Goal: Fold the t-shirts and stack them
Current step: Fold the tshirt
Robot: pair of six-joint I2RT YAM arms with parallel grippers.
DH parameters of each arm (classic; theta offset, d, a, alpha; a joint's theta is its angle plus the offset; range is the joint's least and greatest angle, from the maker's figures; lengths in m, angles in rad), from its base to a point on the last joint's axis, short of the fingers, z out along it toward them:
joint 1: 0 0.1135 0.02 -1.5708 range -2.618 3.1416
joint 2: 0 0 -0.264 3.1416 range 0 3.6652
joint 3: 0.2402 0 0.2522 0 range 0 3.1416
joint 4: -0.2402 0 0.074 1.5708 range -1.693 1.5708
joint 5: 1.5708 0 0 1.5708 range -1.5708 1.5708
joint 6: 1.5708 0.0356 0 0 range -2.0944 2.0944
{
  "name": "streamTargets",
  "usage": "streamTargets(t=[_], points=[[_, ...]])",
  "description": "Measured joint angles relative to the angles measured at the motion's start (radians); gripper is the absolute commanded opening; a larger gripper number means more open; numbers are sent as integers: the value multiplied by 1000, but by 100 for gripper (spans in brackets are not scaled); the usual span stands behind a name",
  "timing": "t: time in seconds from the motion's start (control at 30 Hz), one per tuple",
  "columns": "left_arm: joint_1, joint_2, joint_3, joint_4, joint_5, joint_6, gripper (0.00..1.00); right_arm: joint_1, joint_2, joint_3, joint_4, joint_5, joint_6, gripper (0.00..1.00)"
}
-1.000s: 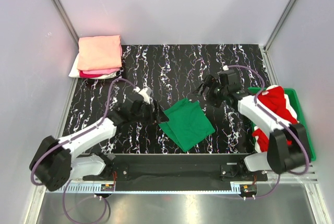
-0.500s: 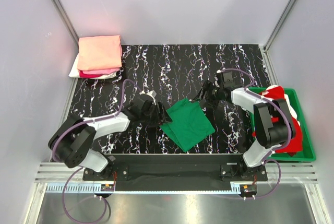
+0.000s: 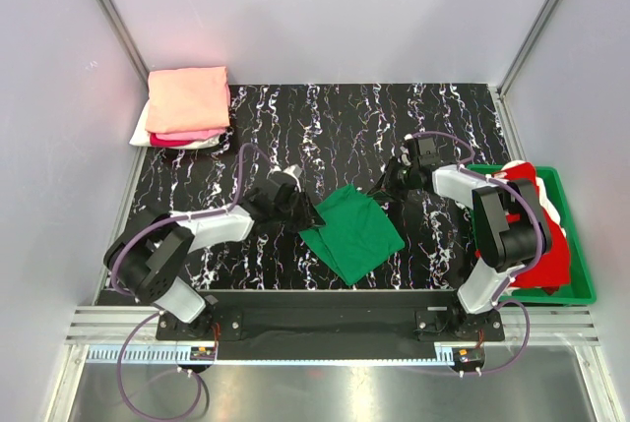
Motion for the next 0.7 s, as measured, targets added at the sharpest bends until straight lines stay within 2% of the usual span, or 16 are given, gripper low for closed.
streamTargets(t=[0.03, 0.1, 0.33, 0.7], points=[[-2, 2, 6, 2, 0, -2, 13, 0, 0, 0, 0, -3, 0, 9], [-6, 4, 17, 7, 1, 2, 3, 0, 0, 0, 0, -4, -3, 0], [-28, -34, 26, -18, -7, 17, 0, 0, -21, 0, -19, -4, -5, 0], [-85, -338, 76, -230, -113, 24, 1, 0, -237, 38, -125, -20, -6, 0]])
